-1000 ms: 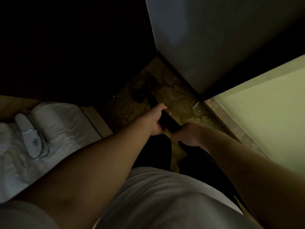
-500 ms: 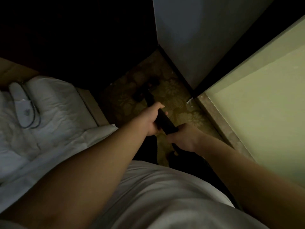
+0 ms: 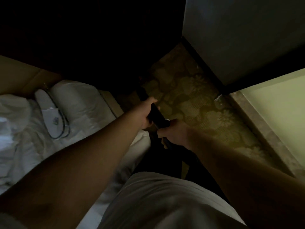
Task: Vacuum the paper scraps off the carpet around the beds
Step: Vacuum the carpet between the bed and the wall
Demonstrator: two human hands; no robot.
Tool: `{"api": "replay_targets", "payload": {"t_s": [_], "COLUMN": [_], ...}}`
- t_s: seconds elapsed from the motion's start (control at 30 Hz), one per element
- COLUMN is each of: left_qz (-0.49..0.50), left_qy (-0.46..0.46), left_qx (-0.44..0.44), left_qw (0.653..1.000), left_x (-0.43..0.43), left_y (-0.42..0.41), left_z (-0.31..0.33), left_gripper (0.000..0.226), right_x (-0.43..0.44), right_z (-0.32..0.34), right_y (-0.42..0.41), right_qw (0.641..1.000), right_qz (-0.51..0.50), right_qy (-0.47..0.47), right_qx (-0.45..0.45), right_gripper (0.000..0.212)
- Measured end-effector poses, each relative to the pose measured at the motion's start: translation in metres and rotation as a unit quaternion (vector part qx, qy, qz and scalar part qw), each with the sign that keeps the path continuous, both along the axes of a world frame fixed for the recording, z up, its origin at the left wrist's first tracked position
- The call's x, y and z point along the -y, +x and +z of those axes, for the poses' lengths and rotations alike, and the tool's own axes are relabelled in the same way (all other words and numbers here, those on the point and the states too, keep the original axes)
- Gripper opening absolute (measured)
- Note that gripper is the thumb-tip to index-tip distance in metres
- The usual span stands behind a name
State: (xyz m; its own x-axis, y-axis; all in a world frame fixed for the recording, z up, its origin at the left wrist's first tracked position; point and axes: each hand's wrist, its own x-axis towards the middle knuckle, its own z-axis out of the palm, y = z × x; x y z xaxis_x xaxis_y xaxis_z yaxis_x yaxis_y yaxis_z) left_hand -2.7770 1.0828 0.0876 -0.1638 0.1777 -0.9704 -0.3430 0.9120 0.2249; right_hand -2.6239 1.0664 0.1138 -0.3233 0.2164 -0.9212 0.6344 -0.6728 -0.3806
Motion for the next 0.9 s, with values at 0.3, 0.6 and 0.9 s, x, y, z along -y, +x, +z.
{"api": "replay_targets", "payload": {"t_s": [0.3,0.6,0.9], "left_qz": [-0.001,0.057,0.050], "left_qy": [-0.024,-0.053,-0.001], "left_qx": [0.019,0.089,0.102], "left_qw": [1.000,0.993,0.994], "left_x": [0.020,0.065,0.106], "left_y": [-0.016,0.025,0.110], "left_z": [-0.014,0.014,0.028], "left_gripper": [0.018,0.025,0.032], "right_x": [0.023,0.052,0.092], "right_z": [-0.023,0.028,0.078], "right_y": [-0.026,0.018,0.111], "right_qw": [0.997,0.993,0.993], "right_qz": [-0.006,0.077,0.047], "right_qy": [-0.042,-0.021,0.024], "right_qx": [0.068,0.084,0.104], "right_gripper": [0.069,0.040,0.011]}}
